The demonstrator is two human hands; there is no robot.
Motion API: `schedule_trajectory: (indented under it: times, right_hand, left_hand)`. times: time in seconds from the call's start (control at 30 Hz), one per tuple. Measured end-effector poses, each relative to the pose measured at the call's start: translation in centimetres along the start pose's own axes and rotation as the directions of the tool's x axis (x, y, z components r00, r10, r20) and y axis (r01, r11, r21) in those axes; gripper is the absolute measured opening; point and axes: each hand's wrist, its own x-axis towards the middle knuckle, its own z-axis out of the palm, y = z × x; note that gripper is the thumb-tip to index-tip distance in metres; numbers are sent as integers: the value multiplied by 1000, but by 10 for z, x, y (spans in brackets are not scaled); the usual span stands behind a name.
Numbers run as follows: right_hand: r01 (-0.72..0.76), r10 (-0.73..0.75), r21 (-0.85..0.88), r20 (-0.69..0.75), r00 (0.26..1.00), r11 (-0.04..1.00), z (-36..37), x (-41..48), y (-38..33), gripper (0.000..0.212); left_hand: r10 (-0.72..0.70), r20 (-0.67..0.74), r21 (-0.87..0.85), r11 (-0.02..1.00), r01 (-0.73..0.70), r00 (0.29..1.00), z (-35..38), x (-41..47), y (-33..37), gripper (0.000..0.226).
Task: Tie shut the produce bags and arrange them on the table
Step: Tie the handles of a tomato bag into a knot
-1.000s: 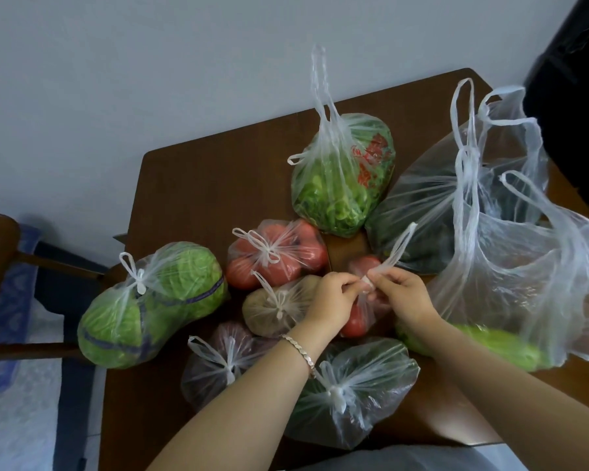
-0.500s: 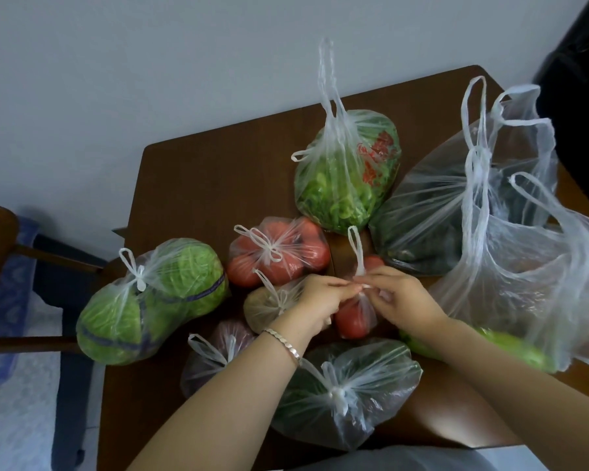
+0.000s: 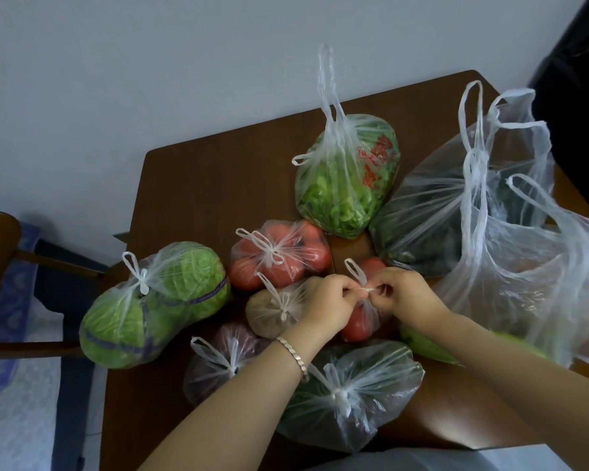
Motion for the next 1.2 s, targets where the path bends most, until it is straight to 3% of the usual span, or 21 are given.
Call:
schedule_trajectory:
  times: [0.13, 0.23, 0.3, 0.37, 0.43, 0.53, 0.6, 0.67, 0.77, 0.87, 1.0, 1.07, 1.2]
  right_hand:
    - [-96, 107, 196, -44, 993, 976, -1, -6, -5, 10]
    - [-194, 177, 390, 80, 981, 900, -7, -2, -9, 23]
    - [-337, 257, 540, 221, 941, 771, -9, 1, -6, 27]
    - [-399, 266, 567, 306, 914, 720, -9, -1, -5, 25]
    - [-301, 207, 485, 238, 949, 821, -7, -4, -5, 31]
    - [-22, 18, 105, 34, 999, 994, -2, -8, -6, 32]
    - [169, -170, -96, -8, 985, 981, 1, -9, -4, 20]
    - [256, -264, -200, -13, 965, 946, 2, -10, -5, 11]
    - [241, -262, -290, -37, 964, 926, -1, -11, -8, 10]
    - [289, -317, -405, -1, 949, 867, -2, -16, -10, 11]
    - [281, -291, -395, 36, 956, 875, 1, -31, -8, 13]
    - [215, -212, -384, 50, 976, 898, 6, -36, -8, 11]
    - [-10, 51, -387, 95, 994, 922, 9, -30, -14, 19]
  left_hand:
    - [163, -67, 68, 985, -159, 984, 4, -6, 0, 13]
    - [179, -78, 53, 983, -175, 981, 3, -8, -2, 13]
    - [189, -70, 14, 982, -189, 979, 2, -7, -4, 12]
    - [147, -68, -33, 988, -149, 987, 3, -5, -6, 13]
    - [36, -46, -88, 995, -40, 998, 5, 0, -8, 16]
    - [-161, 39, -210, 964, 165, 986, 8, 4, -9, 20]
    - [-249, 73, -280, 924, 260, 966, 9, 7, -11, 19]
    - [-296, 110, -318, 894, 316, 949, 8, 6, -12, 17]
    - [-286, 58, -327, 900, 289, 956, 7, 6, -11, 14]
    - [-221, -29, -223, 952, 209, 975, 7, 5, -9, 9]
    - [-250, -46, -132, 961, 242, 967, 1, 8, -16, 11]
    - [-247, -63, -79, 967, 242, 967, 1, 6, -15, 12]
    - [-186, -53, 204, 960, 193, 981, 0, 7, -5, 16]
